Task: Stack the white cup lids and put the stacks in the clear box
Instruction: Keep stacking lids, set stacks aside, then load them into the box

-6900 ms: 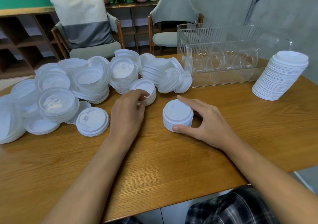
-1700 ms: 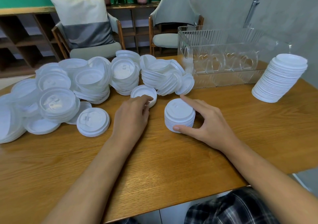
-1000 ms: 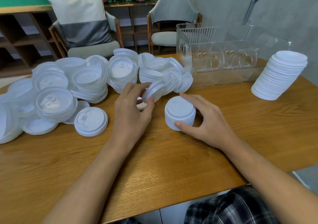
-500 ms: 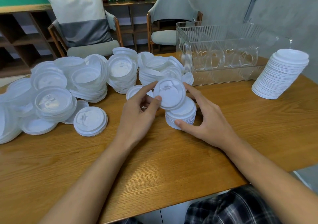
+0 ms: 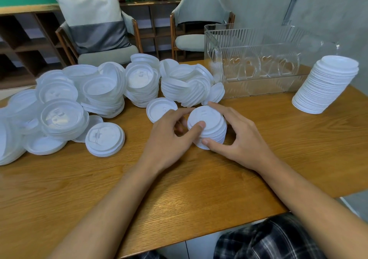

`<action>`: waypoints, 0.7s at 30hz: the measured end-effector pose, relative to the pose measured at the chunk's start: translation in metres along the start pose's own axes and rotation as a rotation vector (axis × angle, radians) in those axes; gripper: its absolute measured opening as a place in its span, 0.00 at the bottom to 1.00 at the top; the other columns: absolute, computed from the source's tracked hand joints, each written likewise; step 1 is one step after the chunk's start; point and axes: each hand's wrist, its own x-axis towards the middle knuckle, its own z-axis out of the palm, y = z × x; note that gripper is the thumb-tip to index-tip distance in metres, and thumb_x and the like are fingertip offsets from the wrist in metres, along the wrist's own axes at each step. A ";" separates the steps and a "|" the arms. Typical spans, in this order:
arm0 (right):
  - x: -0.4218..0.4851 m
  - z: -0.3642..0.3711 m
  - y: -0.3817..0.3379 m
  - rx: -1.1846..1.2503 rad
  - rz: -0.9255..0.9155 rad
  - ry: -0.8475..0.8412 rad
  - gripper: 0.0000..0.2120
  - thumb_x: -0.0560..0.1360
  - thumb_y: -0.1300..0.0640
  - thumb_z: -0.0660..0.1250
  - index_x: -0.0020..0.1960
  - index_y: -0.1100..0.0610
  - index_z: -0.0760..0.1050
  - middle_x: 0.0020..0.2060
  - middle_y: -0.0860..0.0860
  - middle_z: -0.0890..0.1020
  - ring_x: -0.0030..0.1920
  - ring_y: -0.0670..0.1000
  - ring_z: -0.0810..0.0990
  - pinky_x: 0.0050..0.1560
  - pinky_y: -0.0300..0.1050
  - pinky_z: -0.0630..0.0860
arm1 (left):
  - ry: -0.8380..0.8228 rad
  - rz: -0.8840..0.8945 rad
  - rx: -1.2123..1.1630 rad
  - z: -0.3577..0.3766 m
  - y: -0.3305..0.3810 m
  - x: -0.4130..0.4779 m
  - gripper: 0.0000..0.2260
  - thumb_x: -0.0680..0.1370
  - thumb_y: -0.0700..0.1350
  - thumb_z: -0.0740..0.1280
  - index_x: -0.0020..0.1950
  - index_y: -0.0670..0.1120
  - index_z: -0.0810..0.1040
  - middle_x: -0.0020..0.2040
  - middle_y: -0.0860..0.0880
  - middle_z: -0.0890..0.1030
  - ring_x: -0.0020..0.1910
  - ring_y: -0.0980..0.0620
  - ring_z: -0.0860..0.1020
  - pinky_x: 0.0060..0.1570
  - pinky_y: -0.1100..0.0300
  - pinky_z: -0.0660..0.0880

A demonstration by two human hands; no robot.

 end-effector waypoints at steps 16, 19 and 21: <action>-0.001 -0.001 -0.001 0.018 0.025 -0.067 0.48 0.70 0.37 0.77 0.83 0.44 0.59 0.67 0.43 0.77 0.69 0.42 0.74 0.70 0.44 0.73 | 0.086 0.079 0.032 0.005 0.007 -0.002 0.26 0.68 0.59 0.82 0.64 0.54 0.83 0.55 0.60 0.84 0.54 0.61 0.81 0.53 0.65 0.78; 0.000 0.000 0.003 0.014 0.006 -0.069 0.47 0.70 0.37 0.77 0.83 0.47 0.62 0.68 0.44 0.77 0.69 0.43 0.74 0.70 0.45 0.73 | 0.093 0.087 0.072 0.006 0.006 -0.001 0.26 0.68 0.61 0.82 0.62 0.54 0.84 0.53 0.60 0.84 0.53 0.60 0.81 0.52 0.61 0.79; 0.000 0.000 0.003 0.012 0.009 -0.075 0.47 0.70 0.37 0.77 0.83 0.47 0.62 0.69 0.44 0.77 0.70 0.43 0.74 0.71 0.47 0.73 | 0.091 0.097 0.092 0.007 0.004 -0.001 0.26 0.68 0.62 0.81 0.62 0.53 0.83 0.53 0.59 0.84 0.54 0.60 0.80 0.52 0.59 0.79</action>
